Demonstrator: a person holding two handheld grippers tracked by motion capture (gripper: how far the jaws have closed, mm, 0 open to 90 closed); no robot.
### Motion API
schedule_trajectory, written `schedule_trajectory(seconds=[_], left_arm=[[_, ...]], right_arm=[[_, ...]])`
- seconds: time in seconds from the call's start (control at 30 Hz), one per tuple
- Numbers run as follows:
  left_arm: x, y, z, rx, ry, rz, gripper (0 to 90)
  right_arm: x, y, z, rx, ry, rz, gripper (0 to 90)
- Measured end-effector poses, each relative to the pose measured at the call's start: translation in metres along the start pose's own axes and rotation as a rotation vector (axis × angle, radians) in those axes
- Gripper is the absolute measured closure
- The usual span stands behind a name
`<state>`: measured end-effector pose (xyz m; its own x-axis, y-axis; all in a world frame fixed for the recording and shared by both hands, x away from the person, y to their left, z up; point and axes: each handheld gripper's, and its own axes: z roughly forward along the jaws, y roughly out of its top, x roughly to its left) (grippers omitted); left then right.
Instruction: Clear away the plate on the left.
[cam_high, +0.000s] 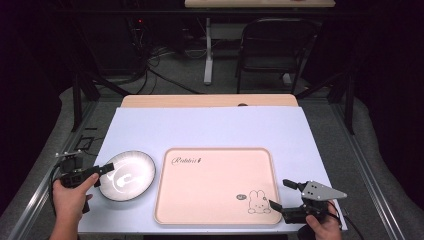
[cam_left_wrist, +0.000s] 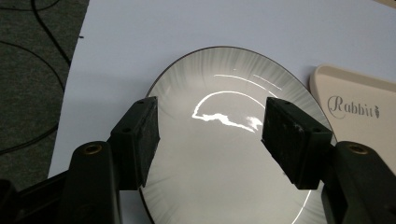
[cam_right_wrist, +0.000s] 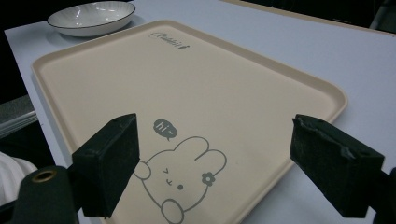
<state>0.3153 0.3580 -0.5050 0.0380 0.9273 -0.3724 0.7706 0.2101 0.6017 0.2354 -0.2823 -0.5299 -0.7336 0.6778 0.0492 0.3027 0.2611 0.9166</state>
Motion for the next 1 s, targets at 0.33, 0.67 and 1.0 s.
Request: schedule_trajectory(seconds=[0.33, 0.67, 1.0], left_arm=[[0.012, -0.008, 0.003, 0.010, 0.001, -0.039, 36.4], [0.020, -0.018, 0.010, 0.034, -0.006, -0.071, 36.7], [0.023, -0.026, 0.014, 0.057, -0.022, -0.097, 38.3]], right_arm=[[0.000, 0.000, 0.000, 0.000, -0.001, 0.000, 15.2], [0.000, 0.000, 0.000, 0.000, -0.001, 0.000, 15.2], [0.000, 0.000, 0.000, 0.000, -0.001, -0.001, 15.2]])
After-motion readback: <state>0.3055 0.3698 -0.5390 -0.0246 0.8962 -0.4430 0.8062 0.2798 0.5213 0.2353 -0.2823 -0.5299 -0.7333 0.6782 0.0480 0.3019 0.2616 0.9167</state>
